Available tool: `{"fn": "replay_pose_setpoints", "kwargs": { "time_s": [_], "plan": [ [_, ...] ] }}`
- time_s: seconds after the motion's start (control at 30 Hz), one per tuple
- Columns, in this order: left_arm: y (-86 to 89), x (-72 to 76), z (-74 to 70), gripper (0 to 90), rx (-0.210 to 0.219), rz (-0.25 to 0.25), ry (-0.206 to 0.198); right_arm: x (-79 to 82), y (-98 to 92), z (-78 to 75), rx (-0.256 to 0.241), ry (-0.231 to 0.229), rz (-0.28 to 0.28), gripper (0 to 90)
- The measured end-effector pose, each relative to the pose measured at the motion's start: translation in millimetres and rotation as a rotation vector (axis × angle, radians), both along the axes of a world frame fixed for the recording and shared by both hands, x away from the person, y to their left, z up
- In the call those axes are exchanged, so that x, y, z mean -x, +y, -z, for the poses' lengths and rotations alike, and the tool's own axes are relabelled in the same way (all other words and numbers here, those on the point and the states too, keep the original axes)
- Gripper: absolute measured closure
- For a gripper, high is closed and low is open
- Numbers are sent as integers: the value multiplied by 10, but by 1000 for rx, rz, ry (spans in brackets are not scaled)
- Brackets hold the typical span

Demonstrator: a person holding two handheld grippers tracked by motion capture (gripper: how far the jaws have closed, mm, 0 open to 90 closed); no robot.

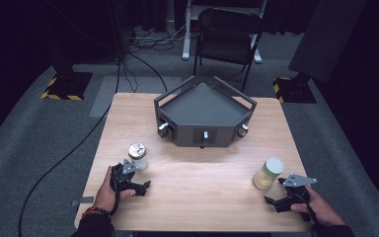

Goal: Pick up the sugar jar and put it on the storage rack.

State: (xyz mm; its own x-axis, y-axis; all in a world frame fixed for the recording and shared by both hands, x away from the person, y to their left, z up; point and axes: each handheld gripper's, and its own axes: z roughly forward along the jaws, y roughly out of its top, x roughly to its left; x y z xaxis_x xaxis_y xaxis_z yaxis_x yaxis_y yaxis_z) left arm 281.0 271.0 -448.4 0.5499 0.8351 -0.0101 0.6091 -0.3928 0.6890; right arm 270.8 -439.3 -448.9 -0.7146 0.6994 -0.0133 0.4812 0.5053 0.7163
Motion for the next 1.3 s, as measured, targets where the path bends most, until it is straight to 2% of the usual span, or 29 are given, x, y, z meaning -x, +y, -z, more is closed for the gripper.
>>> {"fn": "replay_pose_setpoints", "kwargs": {
  "time_s": [1.0, 1.2, 1.3],
  "plan": [
    [-25, 8, -19, 1, -7, -8, 6, -4, 11, -1, 1, 0, 4, 0],
    [-76, 32, -43, 11, -24, -24, -6, -4, 11, -1, 1, 0, 4, 0],
    [-68, 42, -45, 10, -12, -32, -12, -4, 11, -1, 1, 0, 4, 0]
  ]
}}
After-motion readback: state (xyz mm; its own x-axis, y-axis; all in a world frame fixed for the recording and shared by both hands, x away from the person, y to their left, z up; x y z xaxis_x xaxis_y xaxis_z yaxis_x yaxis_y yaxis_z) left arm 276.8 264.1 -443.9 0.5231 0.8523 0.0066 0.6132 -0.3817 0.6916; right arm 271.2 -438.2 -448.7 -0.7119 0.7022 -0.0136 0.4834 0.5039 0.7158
